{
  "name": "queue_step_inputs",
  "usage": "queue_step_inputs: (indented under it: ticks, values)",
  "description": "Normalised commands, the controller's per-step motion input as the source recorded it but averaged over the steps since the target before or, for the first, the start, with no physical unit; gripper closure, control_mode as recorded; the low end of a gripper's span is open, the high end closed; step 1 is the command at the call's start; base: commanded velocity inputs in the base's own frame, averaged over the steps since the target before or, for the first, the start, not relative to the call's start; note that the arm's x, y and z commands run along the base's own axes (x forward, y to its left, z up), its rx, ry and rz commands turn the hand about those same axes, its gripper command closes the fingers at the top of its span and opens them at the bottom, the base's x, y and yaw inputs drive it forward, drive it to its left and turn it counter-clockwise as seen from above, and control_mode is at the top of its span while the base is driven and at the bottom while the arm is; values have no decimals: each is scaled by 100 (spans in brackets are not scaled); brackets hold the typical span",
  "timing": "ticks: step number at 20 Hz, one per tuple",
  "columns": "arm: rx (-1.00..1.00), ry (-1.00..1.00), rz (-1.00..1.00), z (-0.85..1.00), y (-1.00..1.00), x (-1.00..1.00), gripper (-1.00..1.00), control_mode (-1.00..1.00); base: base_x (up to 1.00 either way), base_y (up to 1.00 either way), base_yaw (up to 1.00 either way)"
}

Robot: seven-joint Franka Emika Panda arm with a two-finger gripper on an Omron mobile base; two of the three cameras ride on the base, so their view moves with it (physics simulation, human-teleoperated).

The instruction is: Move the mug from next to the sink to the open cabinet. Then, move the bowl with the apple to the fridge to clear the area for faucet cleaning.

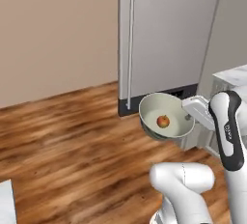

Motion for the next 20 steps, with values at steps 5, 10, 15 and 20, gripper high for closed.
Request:
queue_step_inputs:
  ticks: [5,10,15,20]
  values:
    - [0,0,0,0,0,0,100,100,100,100,0]
    - [0,0,0,0,0,0,100,100,100,100,0]
    - [0,0,0,0,0,0,100,100,100,100,0]
    - [0,0,0,0,0,0,100,100,100,100,-6]
